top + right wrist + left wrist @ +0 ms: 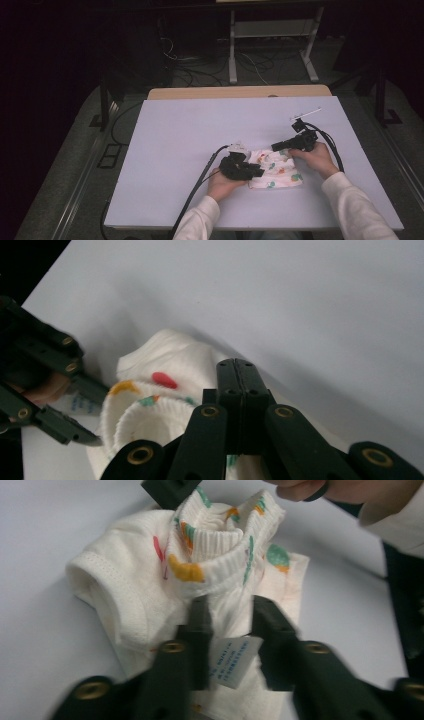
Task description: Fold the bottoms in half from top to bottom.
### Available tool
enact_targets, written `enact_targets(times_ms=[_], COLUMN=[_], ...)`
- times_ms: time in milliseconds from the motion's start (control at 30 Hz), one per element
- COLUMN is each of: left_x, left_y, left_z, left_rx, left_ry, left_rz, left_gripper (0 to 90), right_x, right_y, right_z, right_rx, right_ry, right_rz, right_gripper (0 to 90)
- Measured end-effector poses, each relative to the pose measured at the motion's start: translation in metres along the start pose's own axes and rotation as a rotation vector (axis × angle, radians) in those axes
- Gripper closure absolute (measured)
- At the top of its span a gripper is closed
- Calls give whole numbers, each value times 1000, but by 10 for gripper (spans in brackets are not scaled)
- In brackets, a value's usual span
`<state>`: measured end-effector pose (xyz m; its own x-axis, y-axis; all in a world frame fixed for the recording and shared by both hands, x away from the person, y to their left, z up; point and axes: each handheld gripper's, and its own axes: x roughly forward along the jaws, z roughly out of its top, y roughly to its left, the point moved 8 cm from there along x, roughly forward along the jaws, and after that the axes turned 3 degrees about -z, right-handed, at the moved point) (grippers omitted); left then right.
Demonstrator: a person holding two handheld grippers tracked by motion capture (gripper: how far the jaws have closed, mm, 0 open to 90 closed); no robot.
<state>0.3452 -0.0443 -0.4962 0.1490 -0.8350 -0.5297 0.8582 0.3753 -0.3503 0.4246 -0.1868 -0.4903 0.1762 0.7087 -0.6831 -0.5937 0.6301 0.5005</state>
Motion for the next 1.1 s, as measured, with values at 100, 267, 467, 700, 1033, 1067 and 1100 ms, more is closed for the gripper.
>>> enact_targets(times_ms=[100,267,467,700,1033,1067,1100], left_x=[-4,-11,-19,-23,-23,-22,-22], left_y=[-1,0,4,13,24,24,24], left_z=[1,6,16,21,22,22,22], left_rx=[-5,-41,-95,-162,-199,-204,-205], left_ry=[-22,-59,-144,-193,-174,-171,-168], left_rz=[14,-12,-37,-26,18,16,19], left_gripper=[503,414,320,192,132,127,124], right_x=[-2,-5,-10,-19,-24,-25,-25], right_y=[3,8,15,25,35,36,36], right_z=[-2,-4,-10,-17,-35,-37,-39], right_rx=[-6,-10,-9,-8,-20,-19,-20], right_ry=[-6,-2,-2,-21,-8,-4,0], right_rz=[15,24,42,67,78,77,69], right_gripper=[890,890,890,890,890,890,890])
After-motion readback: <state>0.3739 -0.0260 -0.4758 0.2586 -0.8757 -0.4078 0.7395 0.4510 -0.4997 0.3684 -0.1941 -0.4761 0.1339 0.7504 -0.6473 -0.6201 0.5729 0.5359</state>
